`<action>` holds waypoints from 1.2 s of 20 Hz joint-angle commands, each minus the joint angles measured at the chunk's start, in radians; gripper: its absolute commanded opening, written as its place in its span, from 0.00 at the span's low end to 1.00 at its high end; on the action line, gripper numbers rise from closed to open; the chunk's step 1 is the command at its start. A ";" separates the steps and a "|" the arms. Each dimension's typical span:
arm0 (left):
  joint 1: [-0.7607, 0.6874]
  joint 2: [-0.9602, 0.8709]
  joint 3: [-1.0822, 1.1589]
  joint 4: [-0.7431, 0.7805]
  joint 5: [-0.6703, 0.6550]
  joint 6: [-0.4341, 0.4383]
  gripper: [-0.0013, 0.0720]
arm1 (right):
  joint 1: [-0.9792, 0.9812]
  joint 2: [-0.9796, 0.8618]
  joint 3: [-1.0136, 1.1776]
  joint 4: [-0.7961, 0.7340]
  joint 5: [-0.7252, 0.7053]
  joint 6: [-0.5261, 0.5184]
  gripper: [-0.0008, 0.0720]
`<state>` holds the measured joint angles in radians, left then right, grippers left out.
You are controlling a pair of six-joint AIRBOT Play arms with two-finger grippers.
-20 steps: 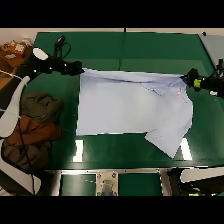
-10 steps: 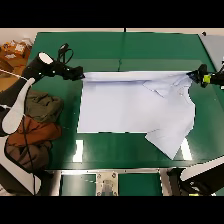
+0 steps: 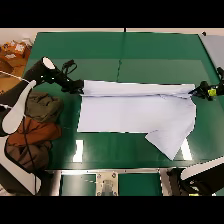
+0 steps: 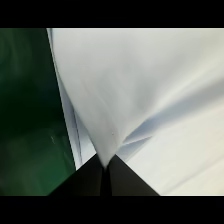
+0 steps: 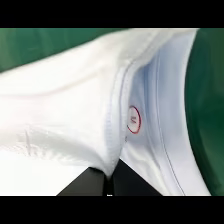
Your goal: Fold the shirts.
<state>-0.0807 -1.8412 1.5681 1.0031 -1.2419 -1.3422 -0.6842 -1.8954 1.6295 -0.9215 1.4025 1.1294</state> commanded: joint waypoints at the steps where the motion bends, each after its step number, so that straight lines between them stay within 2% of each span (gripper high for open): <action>1: 0.000 -0.001 -0.037 -0.017 -0.023 -0.004 0.05 | -0.002 -0.022 -0.019 -0.064 0.028 -0.008 0.04; 5: 0.000 -0.001 -0.042 -0.068 -0.014 0.000 0.05 | 0.003 -0.033 -0.029 -0.083 0.032 -0.003 0.04; 6: 0.000 -0.001 -0.042 -0.070 -0.020 -0.002 0.06 | 0.003 -0.033 -0.028 -0.086 0.032 0.006 0.06; 7: 0.000 0.000 -0.042 -0.072 -0.040 -0.003 0.29 | 0.002 -0.033 -0.026 -0.086 0.034 0.032 0.34; 8: 0.000 0.000 -0.036 -0.072 -0.073 -0.003 0.70 | -0.002 -0.033 -0.013 -0.086 0.059 0.047 0.53; 9: 0.002 0.001 -0.027 -0.071 -0.111 -0.004 0.74 | -0.006 -0.033 0.008 -0.089 0.091 0.068 0.52; 10: 0.008 0.005 -0.009 -0.066 -0.158 -0.004 0.74 | -0.014 -0.032 0.037 -0.095 0.138 0.106 0.52; 11: 0.015 0.009 0.013 -0.059 -0.206 -0.011 0.74 | -0.026 -0.027 0.063 -0.098 0.183 0.129 0.47; 12: 0.027 0.018 0.037 -0.053 -0.256 -0.020 0.73 | -0.041 -0.015 0.080 -0.105 0.223 0.158 0.33; 13: 0.042 0.033 0.048 -0.036 -0.289 -0.039 0.61 | -0.056 0.006 0.080 -0.112 0.239 0.182 0.24; 14: 0.060 0.058 0.047 -0.008 -0.310 -0.054 0.35 | -0.071 0.029 0.076 -0.112 0.248 0.212 0.12; 15: 0.073 0.080 0.047 0.018 -0.331 -0.066 0.14 | -0.087 0.063 0.057 -0.112 0.248 0.238 0.04; 16: 0.084 0.107 0.043 0.043 -0.341 -0.077 0.05 | -0.103 0.107 0.024 -0.113 0.248 0.260 0.04; 18: 0.090 0.169 0.011 0.099 -0.322 -0.110 0.05 | -0.127 0.204 -0.061 -0.144 0.235 0.279 0.04; 20: 0.071 0.256 -0.077 0.113 -0.252 -0.129 0.05 | -0.146 0.320 -0.179 -0.243 0.216 0.311 0.04; 24: -0.040 0.526 -0.434 0.116 -0.018 -0.152 0.05 | -0.158 0.603 -0.521 -0.446 0.108 0.492 0.04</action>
<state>-0.0624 -1.4780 1.3346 1.0996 -1.4197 -1.4681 -0.8307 -1.4647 1.3090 -1.2140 1.5734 1.4956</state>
